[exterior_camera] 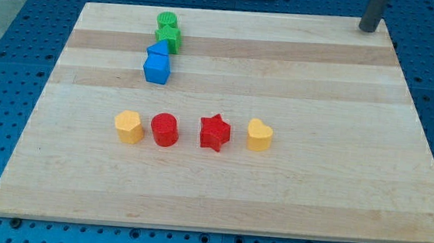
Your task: Move your arm to the center
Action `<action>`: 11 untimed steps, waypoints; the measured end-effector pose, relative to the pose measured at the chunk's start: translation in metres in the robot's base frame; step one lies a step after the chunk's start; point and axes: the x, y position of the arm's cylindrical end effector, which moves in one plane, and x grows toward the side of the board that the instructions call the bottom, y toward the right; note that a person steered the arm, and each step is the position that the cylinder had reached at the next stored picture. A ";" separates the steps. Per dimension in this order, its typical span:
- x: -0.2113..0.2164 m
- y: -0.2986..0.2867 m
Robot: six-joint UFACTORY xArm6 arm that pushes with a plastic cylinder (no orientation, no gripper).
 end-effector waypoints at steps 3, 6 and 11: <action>0.086 -0.050; 0.165 -0.169; 0.165 -0.277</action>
